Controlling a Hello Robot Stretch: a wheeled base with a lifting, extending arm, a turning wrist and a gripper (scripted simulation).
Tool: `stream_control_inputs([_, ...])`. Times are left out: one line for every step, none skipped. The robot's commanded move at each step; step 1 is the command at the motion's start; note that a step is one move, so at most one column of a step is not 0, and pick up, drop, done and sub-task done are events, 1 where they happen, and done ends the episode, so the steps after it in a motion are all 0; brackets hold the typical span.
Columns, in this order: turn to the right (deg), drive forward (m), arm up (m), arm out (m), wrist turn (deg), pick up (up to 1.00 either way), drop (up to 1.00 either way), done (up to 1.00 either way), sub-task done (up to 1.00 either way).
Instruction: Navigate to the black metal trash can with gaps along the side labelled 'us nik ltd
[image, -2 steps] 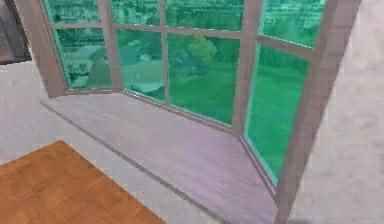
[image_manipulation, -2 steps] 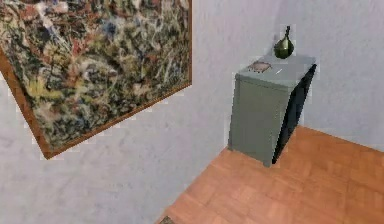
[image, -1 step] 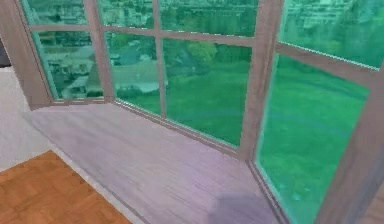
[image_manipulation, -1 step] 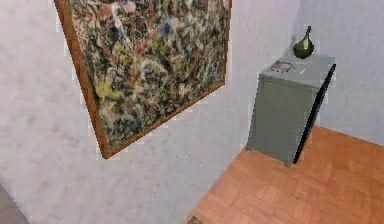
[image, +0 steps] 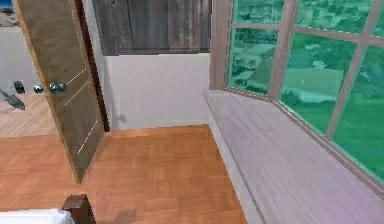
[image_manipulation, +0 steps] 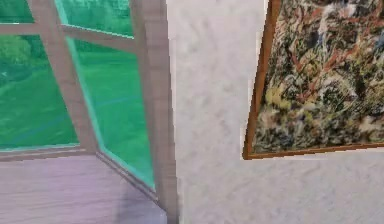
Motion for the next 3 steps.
stream_control_inputs([-15.0,0.00,0.00,0.00,0.0,0.00,0.00,0.00,0.00])
stream_control_inputs([0.0,1.00,0.00,0.00,0.0,0.00,0.00,0.00,0.00])
stream_control_inputs([0.0,0.05,0.00,0.00,0.0,0.00,0.00,0.00,0.00])
